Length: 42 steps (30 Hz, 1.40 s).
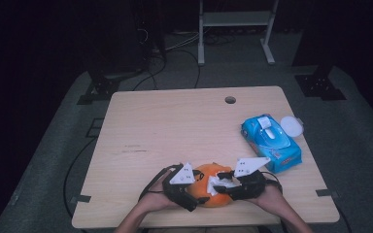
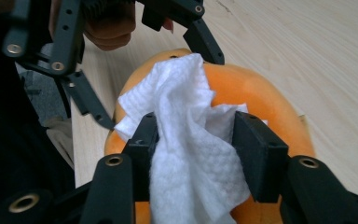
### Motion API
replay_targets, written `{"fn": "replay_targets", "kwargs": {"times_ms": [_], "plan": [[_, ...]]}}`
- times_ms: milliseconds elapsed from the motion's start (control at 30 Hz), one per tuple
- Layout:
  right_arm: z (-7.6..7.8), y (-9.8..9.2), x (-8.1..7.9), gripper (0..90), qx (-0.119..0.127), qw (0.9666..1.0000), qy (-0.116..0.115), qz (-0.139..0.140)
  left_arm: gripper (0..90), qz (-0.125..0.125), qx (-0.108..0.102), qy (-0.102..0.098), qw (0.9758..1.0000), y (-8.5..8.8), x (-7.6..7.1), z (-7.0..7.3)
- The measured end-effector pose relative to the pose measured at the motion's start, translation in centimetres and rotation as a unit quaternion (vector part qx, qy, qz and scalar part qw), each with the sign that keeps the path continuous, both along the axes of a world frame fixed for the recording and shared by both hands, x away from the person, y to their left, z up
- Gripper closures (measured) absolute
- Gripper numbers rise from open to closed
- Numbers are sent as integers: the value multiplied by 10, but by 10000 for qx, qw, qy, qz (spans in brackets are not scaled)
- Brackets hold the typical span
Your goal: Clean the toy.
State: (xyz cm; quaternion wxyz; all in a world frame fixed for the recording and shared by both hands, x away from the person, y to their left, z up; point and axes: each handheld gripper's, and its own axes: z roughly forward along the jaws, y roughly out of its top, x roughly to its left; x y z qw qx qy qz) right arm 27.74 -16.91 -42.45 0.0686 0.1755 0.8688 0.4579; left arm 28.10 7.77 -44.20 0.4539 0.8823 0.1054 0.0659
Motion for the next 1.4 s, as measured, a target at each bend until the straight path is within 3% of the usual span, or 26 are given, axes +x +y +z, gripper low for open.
{"fn": "replay_targets", "kwargs": {"times_ms": [167,267,400,500,667,767,867,933,1100,1133,1167,1233,1400], "plan": [[-2,5,-8,689,-189,9996,-189,-79,68,-50,-48,73,9999,0,0,-1],[3,-2,-8,760,-140,9997,-173,-95,83,9,-75,1,10000,3,1,-1],[7,-18,-4,771,110,9998,-26,-153,99,69,-228,21,9997,4,3,0],[8,-27,-3,791,129,9997,-13,-210,99,145,-145,6,9998,3,3,0],[10,-39,-4,802,128,9991,-2,-394,107,289,-261,129,9992,4,6,-2],[14,-31,-8,803,211,9995,2,-215,113,481,-354,216,9980,0,8,-2],[17,-12,-16,803,-11,9998,-187,64,115,553,-345,222,9976,0,8,-2],[17,-12,-16,804,-95,9997,-235,54,127,537,-361,216,9977,1,8,-2],[8,-42,-2,805,-183,9981,-199,-558,133,555,-434,284,9971,3,10,-3],[6,-47,-1,805,-305,9968,-232,-707,133,578,-451,306,9968,3,11,-3],[5,-51,-1,805,-293,9967,-210,-731,133,581,-446,308,9968,2,11,-3],[6,-49,-5,805,-161,9975,-186,-670,133,611,-423,298,9968,1,11,-3],[12,-26,-12,804,25,9995,-276,-175,133,759,-489,295,9955,-4,10,-5]]}}
